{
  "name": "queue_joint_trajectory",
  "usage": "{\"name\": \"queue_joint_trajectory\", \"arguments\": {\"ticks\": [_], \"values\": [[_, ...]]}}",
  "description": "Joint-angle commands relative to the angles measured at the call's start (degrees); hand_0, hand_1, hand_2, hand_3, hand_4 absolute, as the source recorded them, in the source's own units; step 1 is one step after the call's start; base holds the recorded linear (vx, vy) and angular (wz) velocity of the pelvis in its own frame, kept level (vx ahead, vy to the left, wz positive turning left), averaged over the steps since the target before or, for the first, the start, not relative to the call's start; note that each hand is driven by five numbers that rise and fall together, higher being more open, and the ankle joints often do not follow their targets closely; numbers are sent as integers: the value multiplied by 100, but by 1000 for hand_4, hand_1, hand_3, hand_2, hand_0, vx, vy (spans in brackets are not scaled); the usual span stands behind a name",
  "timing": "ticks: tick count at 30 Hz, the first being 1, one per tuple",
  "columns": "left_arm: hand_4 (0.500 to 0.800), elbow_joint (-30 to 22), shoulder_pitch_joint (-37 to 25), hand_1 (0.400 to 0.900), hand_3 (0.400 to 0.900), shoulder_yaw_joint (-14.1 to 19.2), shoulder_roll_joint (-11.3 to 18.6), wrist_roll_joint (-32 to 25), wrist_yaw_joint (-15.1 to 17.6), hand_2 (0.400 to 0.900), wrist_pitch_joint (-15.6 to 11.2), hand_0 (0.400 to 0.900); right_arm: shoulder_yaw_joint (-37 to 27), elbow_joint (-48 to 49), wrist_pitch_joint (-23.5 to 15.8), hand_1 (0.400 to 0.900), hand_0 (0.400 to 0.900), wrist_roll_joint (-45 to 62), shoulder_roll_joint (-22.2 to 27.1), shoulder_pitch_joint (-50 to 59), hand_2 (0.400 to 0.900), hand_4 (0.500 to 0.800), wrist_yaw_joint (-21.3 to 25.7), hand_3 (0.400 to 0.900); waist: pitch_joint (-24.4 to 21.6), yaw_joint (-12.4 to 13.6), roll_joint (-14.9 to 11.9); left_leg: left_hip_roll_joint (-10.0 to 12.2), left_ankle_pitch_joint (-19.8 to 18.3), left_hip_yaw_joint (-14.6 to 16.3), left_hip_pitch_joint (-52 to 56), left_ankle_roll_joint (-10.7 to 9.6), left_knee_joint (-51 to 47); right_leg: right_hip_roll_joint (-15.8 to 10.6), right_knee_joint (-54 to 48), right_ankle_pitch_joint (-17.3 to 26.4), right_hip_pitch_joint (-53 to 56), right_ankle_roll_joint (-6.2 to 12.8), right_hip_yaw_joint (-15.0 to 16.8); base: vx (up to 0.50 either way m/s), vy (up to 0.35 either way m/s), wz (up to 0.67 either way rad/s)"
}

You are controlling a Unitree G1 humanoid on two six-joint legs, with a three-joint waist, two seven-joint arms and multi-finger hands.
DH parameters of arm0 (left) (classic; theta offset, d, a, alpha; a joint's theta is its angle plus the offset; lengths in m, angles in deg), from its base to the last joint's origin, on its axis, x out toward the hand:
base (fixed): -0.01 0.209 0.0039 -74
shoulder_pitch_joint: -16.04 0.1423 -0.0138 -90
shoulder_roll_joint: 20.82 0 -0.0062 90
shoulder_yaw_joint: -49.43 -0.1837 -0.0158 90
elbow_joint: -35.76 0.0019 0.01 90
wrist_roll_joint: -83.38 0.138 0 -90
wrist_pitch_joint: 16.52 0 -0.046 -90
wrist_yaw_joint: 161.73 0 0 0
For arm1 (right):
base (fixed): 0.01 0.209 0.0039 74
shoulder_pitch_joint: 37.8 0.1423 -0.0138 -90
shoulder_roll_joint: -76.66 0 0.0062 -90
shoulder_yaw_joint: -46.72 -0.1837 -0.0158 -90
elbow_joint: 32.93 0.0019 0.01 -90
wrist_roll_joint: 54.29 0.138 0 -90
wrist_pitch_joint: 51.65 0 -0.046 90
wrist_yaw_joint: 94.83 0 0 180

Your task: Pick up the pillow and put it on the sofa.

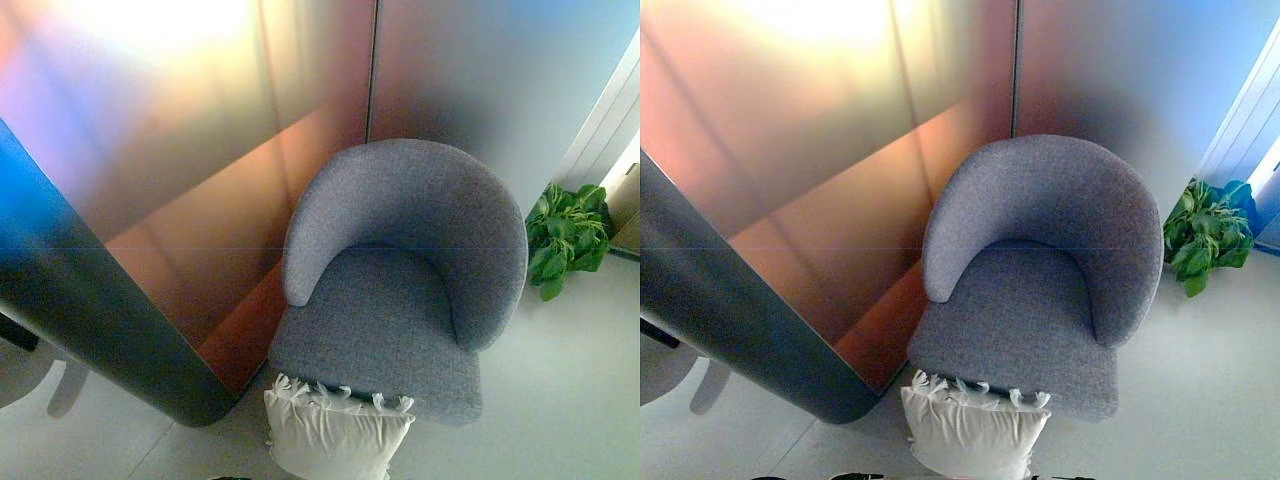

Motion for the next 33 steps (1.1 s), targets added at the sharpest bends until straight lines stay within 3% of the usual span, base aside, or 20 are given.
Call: {"name": "queue_joint_trajectory", "arguments": {"ticks": [1, 10, 18, 25, 33], "values": [[800, 463, -238, 900, 900, 43, 22, 44, -6, 900, -90, 900, 99, -349, 130, 900, 900, -130, -118, 303, 900, 800, -122, 900, 140, -53, -285, -409, -606, 182, 260, 123, 129, -76, 106, -209, 23, 340, 269, 0, 0, 0], [800, 419, -296, 900, 900, 28, 105, 111, 72, 900, -221, 900, 134, -396, 122, 900, 900, -17, -70, 342, 900, 800, -167, 900, 164, -58, -277, -400, -606, 179, 234, 116, 138, -69, 107, -209, -8, 337, 285, 0, 0, 0], [800, 412, -394, 900, 900, 88, 247, 381, 636, 900, 50, 900, 140, -425, 219, 900, 900, -48, 49, 376, 900, 800, -205, 900, 216, -122, -213, -400, -593, 205, 213, 96, 171, -85, 98, -194, -32, 349, 337, 54, 28, -5], [800, 261, -658, 900, 900, 66, 511, 366, 845, 900, 144, 900, 184, -321, 414, 900, 900, -160, 425, 597, 900, 800, -286, 900, 481, -219, -57, -400, -529, 256, -92, 49, 256, -153, 116, -118, -369, 352, 403, -13, 97, -5], [800, 206, -1399, 900, 900, -26, 736, -517, 1097, 900, -103, 900, 344, -281, 677, 900, 900, 109, 802, 1339, 900, 800, -162, 900, 1274, -411, 172, -442, -446, 325, -1028, -64, 706, -262, 328, -27, -1275, 253, 584, -135, 145, -7]]}}
